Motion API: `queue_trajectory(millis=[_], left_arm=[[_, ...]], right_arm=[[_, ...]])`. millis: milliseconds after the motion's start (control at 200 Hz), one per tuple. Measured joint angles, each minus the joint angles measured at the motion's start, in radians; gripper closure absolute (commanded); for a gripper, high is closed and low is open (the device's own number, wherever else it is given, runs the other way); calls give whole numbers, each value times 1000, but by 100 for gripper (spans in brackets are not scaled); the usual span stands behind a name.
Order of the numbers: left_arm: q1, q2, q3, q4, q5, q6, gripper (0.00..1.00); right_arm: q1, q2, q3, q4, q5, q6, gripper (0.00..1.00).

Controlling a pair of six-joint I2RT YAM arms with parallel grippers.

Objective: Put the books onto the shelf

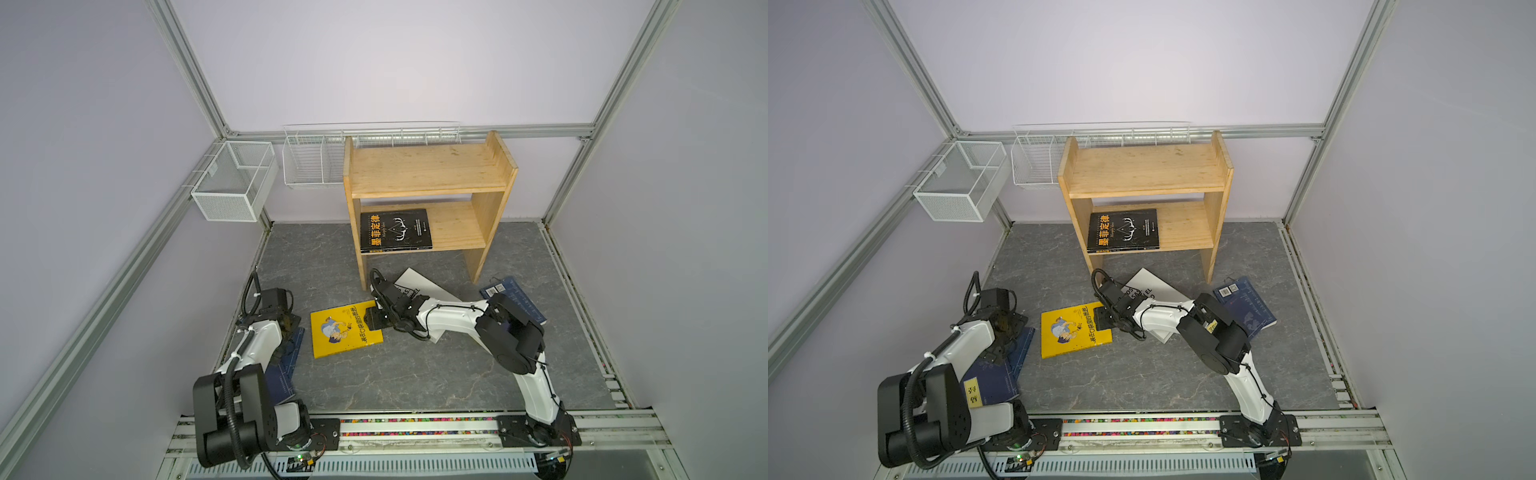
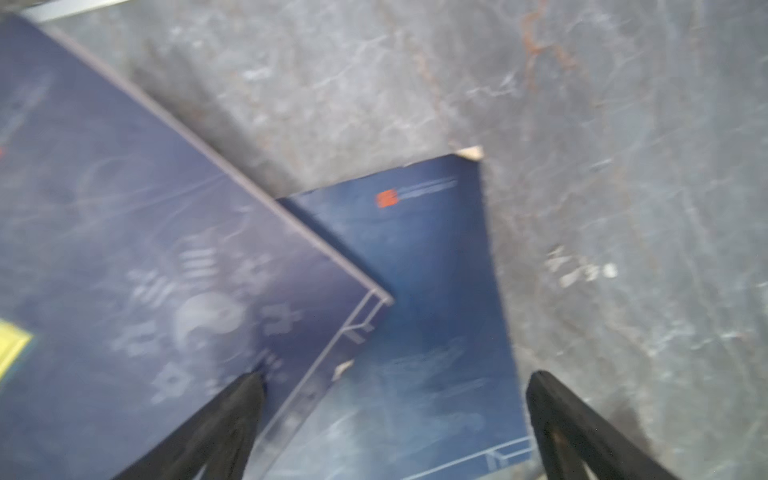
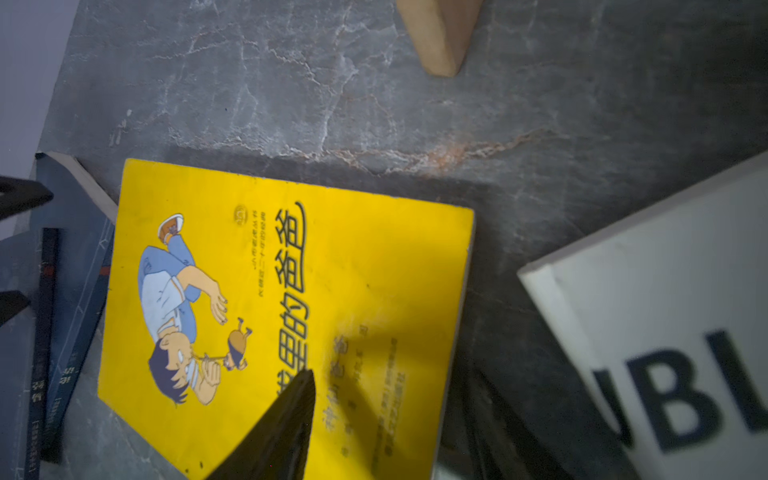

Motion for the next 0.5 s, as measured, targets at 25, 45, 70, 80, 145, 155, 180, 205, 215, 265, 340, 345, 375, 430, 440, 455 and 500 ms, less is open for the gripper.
queue_trajectory(millis=[25,45,70,80,145,155,180,205,215,265,340,345,375,430,440,455,500], left_arm=[[0,18,14,13,6,2,0],[0,32,24,20,11,5,0],[0,53,40,32,20,7,0],[0,62,48,35,23,8,0],[0,117,88,72,69,13,1],[0,127,95,80,78,14,1],[-1,156,106,96,95,18,1],[-4,178,123,96,96,21,2],[-3,182,127,98,98,22,2],[0,203,147,127,122,24,3],[0,221,164,152,135,33,3],[0,221,163,154,135,34,3],[0,220,164,159,140,41,3],[0,214,167,150,142,59,3],[0,212,168,146,142,62,2],[0,210,171,137,141,68,2],[-1,195,184,106,124,87,1]], right_arm=[[0,-3,-5,0,2,1,40],[0,-6,-9,0,3,2,40],[0,-11,-14,-2,4,3,39],[-1,-12,-16,-2,4,4,39],[-1,-19,-23,-5,8,7,39],[-1,-20,-24,-5,9,8,39],[-1,-22,-26,-8,11,8,39],[-2,-23,-27,-10,13,10,39],[-2,-24,-29,-10,14,11,39],[-2,-26,-31,-13,19,12,39],[-2,-28,-33,-14,23,12,39],[-2,-28,-33,-14,23,12,39],[-2,-29,-33,-15,25,12,39],[-2,-29,-33,-17,26,14,39],[-2,-29,-33,-17,26,14,39],[-2,-29,-33,-17,26,14,39],[-2,-29,-33,-17,26,15,39]])
